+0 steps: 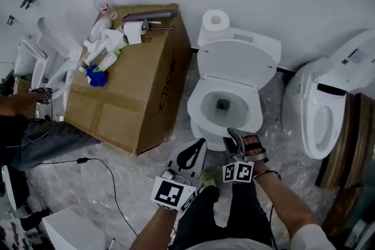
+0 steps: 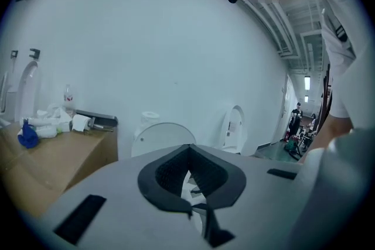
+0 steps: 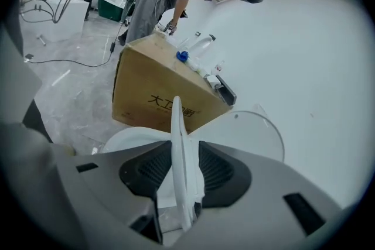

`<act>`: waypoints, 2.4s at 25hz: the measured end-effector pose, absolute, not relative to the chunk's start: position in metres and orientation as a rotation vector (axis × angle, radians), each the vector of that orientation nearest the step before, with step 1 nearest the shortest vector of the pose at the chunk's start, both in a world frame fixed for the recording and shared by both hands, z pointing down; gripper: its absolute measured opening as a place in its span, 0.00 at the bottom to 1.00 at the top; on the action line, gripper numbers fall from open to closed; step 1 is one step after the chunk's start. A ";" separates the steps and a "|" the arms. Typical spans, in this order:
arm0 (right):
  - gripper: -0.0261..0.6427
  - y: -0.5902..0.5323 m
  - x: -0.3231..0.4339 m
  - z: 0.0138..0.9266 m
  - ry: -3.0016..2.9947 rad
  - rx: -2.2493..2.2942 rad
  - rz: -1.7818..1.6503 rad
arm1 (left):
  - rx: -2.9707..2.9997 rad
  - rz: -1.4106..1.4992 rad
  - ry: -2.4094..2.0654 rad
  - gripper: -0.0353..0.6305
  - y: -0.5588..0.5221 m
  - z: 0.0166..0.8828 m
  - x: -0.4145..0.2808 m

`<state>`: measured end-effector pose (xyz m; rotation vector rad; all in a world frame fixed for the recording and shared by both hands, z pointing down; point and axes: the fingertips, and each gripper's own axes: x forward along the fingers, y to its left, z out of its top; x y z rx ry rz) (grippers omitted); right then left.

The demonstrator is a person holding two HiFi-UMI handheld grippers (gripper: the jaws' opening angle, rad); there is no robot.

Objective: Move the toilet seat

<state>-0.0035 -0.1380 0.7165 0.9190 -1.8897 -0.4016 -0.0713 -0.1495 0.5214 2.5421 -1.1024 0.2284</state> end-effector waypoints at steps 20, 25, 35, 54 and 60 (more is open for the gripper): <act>0.32 -0.293 0.067 0.614 -1.967 0.967 -0.565 | 2.455 0.201 -1.251 0.07 -0.243 0.456 -0.014; 0.36 -0.327 0.084 0.604 -1.983 0.984 -0.578 | 2.431 0.201 -1.280 0.07 -0.260 0.448 -0.005; 0.37 -0.382 0.108 0.594 -1.991 1.014 -0.621 | 2.392 0.179 -1.270 0.07 -0.292 0.450 0.028; 0.36 -0.426 0.127 0.587 -1.970 1.048 -0.601 | 2.397 0.188 -1.255 0.07 -0.324 0.446 0.044; 0.31 -0.405 0.124 0.548 -2.031 1.115 -0.546 | 2.385 0.167 -1.247 0.07 -0.317 0.437 0.042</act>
